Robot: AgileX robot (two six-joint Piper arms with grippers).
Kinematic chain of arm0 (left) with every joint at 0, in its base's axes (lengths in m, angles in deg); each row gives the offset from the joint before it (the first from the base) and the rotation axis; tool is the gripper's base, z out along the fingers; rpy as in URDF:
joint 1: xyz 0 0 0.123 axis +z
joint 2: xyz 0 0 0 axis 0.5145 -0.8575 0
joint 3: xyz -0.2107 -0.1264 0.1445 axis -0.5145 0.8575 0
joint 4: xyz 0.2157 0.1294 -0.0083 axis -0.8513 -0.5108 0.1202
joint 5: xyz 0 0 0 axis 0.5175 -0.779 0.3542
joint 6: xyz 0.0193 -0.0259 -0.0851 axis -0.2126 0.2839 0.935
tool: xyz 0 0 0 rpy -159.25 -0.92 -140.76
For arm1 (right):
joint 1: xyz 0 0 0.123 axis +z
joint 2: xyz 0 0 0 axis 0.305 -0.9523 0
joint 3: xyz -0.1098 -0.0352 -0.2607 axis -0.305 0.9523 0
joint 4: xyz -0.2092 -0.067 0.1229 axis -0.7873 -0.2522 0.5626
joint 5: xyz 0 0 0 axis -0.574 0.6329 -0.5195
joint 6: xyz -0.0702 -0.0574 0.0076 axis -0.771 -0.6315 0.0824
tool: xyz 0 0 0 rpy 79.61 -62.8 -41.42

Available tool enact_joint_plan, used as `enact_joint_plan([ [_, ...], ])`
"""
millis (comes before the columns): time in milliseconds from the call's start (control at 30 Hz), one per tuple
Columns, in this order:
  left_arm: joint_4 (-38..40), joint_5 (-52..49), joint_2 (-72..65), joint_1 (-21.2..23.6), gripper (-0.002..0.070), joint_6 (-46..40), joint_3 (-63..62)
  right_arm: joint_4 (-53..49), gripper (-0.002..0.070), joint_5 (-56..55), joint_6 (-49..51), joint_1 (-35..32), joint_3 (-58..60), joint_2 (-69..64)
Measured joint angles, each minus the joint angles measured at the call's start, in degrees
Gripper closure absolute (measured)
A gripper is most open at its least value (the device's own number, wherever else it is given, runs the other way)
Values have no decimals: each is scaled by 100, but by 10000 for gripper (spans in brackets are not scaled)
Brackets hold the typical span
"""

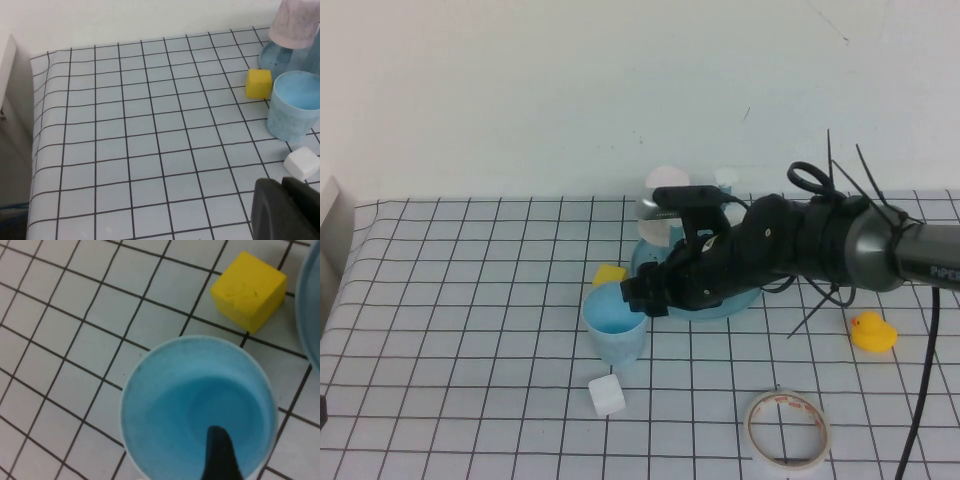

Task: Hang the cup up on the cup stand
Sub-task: Pick up the cup from the table

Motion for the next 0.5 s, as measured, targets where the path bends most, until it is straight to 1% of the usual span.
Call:
enact_joint_plan([
  [300,19,0,0,0,677,0,0,338,258,-21,0,0,-32,-294],
  [400,19,0,0,0,677,0,0,374,260,-10,-161,0,-32,-389],
  [500,27,0,0,0,677,0,0,398,291,2,-222,0,-32,-409],
])
